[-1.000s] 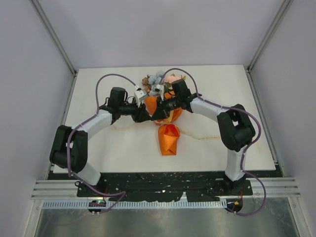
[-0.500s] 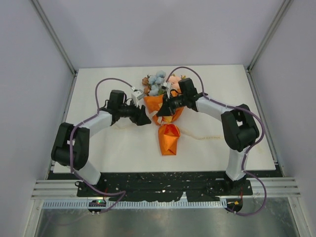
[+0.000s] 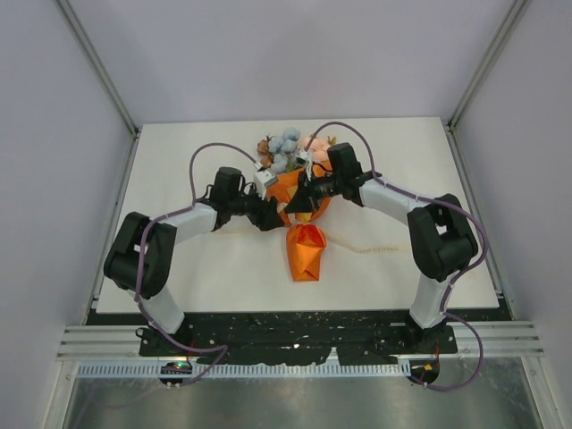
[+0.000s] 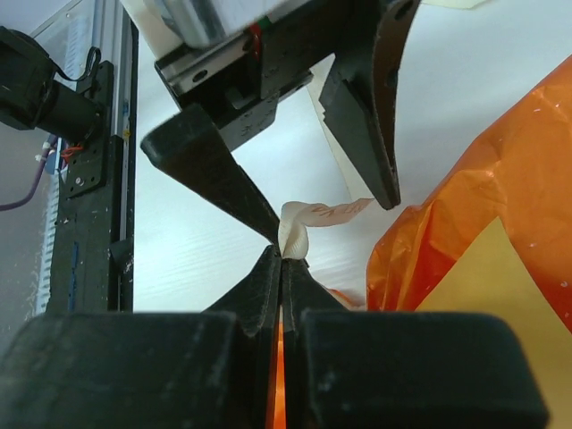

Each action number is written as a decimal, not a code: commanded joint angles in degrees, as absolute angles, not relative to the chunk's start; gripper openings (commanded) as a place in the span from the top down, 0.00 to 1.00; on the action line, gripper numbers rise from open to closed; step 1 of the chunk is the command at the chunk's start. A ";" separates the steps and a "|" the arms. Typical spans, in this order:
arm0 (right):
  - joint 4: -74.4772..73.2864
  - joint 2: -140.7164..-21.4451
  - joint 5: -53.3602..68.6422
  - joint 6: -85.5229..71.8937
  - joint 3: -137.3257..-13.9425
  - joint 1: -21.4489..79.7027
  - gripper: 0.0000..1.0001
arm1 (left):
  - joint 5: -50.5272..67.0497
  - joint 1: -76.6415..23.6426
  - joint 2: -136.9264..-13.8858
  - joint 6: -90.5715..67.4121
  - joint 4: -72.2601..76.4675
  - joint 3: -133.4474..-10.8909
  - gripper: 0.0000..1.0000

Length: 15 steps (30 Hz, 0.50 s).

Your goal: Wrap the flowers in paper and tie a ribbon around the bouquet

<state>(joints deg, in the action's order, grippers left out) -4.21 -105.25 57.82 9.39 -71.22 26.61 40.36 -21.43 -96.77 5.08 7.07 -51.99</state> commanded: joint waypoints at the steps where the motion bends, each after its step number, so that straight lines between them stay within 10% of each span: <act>1: -1.76 -101.60 59.59 11.16 -70.84 26.46 0.96 | 41.84 -22.06 -99.14 9.05 7.40 -56.07 0.38; 8: -2.37 -101.51 59.50 11.78 -70.14 26.28 0.96 | 41.57 -21.36 -94.58 7.04 12.03 -50.89 0.88; 15: -3.77 -102.04 57.66 12.22 -70.05 25.75 0.96 | 44.03 -21.36 -89.13 3.87 11.34 -50.54 1.00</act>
